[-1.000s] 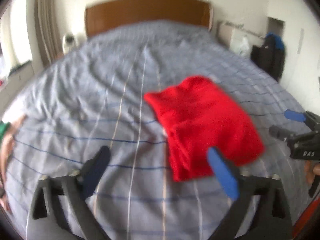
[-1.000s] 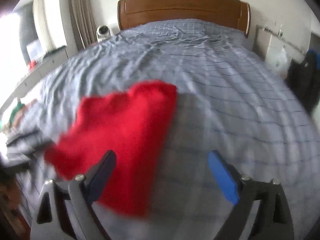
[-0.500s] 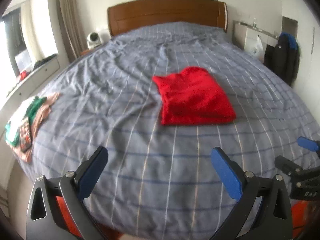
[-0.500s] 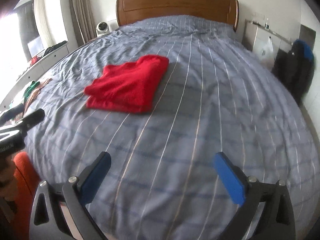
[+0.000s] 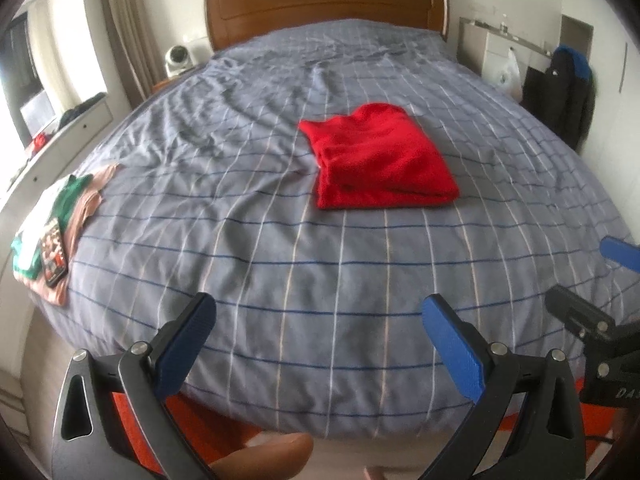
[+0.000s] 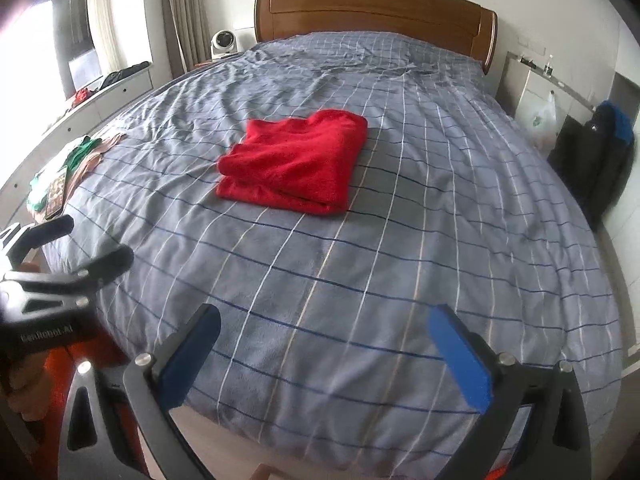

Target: Fold small clothes

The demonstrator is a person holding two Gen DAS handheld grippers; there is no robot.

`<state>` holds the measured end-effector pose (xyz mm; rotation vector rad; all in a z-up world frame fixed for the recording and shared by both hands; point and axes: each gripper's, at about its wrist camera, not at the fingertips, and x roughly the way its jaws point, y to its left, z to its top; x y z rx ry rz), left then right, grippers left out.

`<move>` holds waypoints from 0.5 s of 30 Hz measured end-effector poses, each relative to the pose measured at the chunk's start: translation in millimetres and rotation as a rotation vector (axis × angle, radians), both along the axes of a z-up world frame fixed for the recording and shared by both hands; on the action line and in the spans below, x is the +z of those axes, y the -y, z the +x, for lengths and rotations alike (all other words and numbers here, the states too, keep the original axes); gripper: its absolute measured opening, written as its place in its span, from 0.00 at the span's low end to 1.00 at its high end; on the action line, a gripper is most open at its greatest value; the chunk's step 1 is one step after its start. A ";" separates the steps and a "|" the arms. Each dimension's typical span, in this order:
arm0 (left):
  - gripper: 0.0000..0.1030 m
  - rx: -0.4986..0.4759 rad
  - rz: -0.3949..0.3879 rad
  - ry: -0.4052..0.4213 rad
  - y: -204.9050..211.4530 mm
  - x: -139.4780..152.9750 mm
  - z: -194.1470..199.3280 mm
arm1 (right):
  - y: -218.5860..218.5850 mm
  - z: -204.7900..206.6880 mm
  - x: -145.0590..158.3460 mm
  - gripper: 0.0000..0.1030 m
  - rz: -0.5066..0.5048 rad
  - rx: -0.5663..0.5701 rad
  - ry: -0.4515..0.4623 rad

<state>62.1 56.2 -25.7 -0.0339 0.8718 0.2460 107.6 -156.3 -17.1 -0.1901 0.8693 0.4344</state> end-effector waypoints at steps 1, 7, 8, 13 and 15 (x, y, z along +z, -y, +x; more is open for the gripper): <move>1.00 -0.003 0.000 -0.003 0.9 0.0 -0.4 | 0.3 -0.4 1.3 1.00 -0.001 -0.005 0.004; 1.00 -0.005 0.013 -0.023 4.7 1.7 -1.8 | 4.5 1.9 2.3 1.00 0.015 -0.027 -0.007; 1.00 -0.005 0.014 -0.024 4.7 2.4 -2.5 | 5.2 2.5 1.9 1.00 0.016 -0.029 -0.013; 1.00 0.002 0.024 -0.025 5.9 5.5 -5.8 | 7.9 1.8 5.8 0.99 0.017 -0.045 -0.045; 1.00 0.011 0.035 -0.028 6.9 8.3 -7.4 | 7.7 -0.2 9.7 0.99 0.032 -0.043 -0.053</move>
